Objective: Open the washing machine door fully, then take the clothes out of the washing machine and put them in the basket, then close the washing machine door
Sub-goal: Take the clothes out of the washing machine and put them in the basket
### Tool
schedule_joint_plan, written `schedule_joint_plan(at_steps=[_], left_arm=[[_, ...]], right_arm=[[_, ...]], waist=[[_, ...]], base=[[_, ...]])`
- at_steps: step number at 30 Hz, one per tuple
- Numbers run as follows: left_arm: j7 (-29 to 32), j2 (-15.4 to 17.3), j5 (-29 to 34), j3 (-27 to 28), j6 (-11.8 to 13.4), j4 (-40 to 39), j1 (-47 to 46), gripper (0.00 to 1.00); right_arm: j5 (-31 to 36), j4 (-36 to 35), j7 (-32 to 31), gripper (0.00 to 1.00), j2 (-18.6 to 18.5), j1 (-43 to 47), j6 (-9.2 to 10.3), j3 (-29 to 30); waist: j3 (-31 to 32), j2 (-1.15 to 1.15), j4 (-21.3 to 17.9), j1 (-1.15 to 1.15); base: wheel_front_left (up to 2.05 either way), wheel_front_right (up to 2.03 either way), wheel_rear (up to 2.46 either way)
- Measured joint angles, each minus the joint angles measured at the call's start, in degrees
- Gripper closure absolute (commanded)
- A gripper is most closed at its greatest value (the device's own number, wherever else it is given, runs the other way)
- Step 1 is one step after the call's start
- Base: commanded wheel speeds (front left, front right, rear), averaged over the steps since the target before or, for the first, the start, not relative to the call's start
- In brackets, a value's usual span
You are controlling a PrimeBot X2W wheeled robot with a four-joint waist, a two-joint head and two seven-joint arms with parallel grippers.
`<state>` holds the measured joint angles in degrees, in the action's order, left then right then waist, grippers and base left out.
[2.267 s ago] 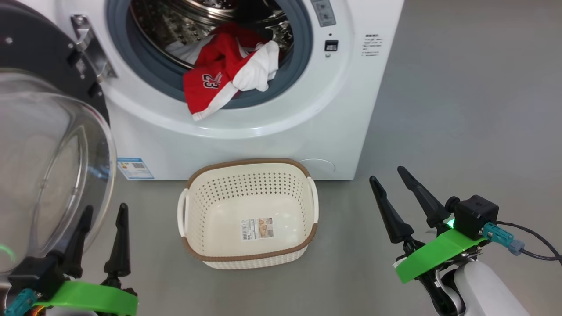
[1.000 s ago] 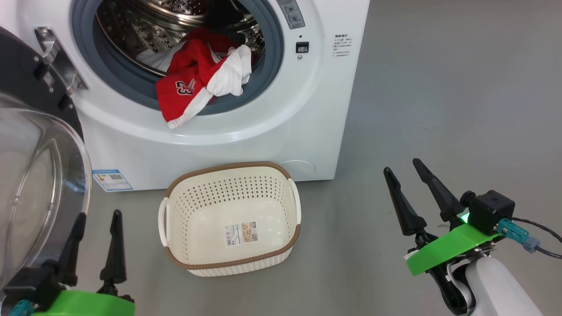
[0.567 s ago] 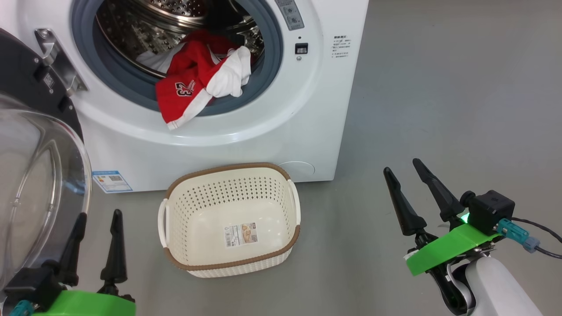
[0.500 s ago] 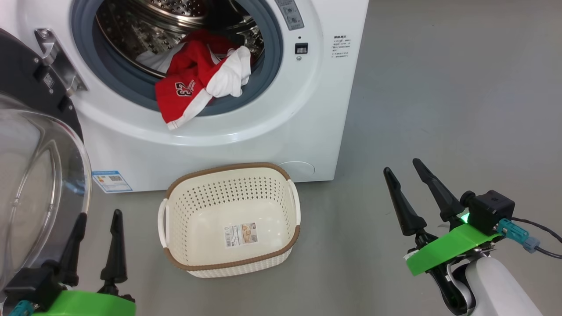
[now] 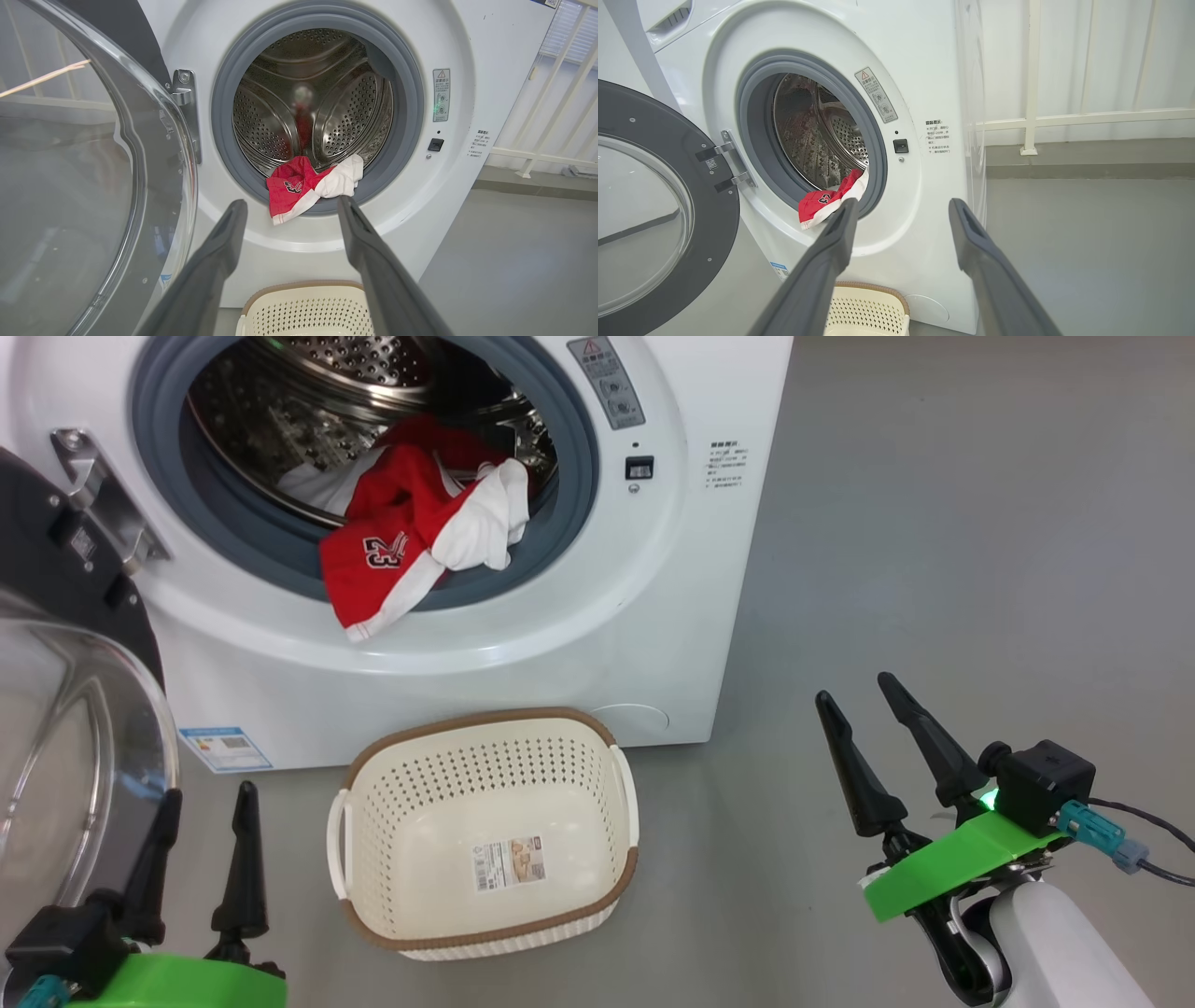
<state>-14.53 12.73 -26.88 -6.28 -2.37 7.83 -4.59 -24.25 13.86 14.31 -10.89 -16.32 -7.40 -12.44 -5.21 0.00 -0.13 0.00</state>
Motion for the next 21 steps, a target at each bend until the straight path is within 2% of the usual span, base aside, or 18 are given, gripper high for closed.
schedule_joint_plan(at_steps=[15, 21], left_arm=[[0.00, 0.03, 0.01, -0.07, -0.42, 0.32, -0.05, 0.00], [0.00, 0.03, 0.01, -0.13, -0.41, 0.33, -0.08, 0.00]], right_arm=[[0.09, -0.10, 0.00, 0.00, 0.00, 0.00, 0.00, -0.02], [0.09, -0.08, 0.00, 0.00, -0.01, -0.01, 0.00, -0.10]], waist=[[-0.26, 0.00, 0.09, 0.00], [-0.44, 0.00, 0.26, 0.00]], base=[[0.92, -0.92, 0.00], [0.31, -0.31, 0.00]])
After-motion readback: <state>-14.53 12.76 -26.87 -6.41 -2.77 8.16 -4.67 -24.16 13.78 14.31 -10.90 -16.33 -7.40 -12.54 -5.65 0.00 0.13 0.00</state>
